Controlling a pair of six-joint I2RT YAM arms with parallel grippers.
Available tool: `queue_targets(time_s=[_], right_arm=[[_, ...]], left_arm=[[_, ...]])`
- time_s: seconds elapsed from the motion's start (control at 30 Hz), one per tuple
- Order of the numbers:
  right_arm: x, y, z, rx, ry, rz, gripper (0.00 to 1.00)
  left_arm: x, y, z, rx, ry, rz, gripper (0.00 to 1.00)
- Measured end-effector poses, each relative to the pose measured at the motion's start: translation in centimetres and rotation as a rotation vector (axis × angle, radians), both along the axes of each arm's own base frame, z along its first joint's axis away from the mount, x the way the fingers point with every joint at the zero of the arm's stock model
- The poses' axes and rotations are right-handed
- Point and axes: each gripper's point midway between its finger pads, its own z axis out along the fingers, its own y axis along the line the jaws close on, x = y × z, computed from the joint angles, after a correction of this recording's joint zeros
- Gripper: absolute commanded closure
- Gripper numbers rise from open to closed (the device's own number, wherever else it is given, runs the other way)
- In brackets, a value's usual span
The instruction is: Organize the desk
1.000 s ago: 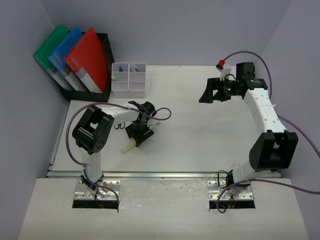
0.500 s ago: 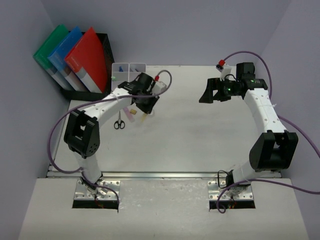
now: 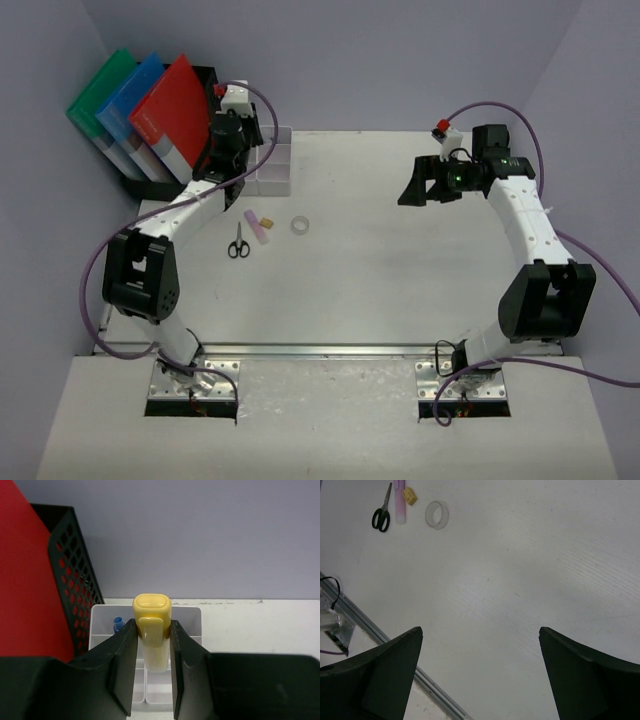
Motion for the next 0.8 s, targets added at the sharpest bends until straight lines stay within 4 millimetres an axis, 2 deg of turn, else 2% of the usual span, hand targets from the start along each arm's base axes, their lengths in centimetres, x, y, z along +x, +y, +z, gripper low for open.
queue_targets(time_s=[0.13, 0.2, 0.3, 0.47, 0.6, 0.8], right_arm=[[0.0, -0.1, 0.0, -0.005, 0.000, -0.003, 0.01], [0.0, -0.1, -0.1, -0.007, 0.001, -0.005, 0.01], [0.0, -0.2, -0.1, -0.012, -0.001, -0.008, 0.01], [0.0, -0.5, 0.1, -0.033, -0.018, -0.008, 0.01], [-0.1, -0.5, 0.3, -0.035, -0.027, -0.009, 0.01], [-0.1, -0.5, 0.3, -0.036, -0.027, -0.009, 0.01]], left_arm=[[2.5, 1.5, -4.1, -0.029, 0.050, -0.022, 0.98], [3.6, 2.2, -5.3, -0.032, 0.068, -0.027, 0.99], [5.4, 3.2, -6.2, -0.034, 0.078, -0.030, 1.00], [6.8, 3.2, -7.2, -0.031, 0.095, -0.056, 1.00], [7.3, 3.1, -8.2, -0.030, 0.117, -0.067, 1.00], [7.7, 3.7, -10.8, -0.027, 0.166, -0.056, 1.00]])
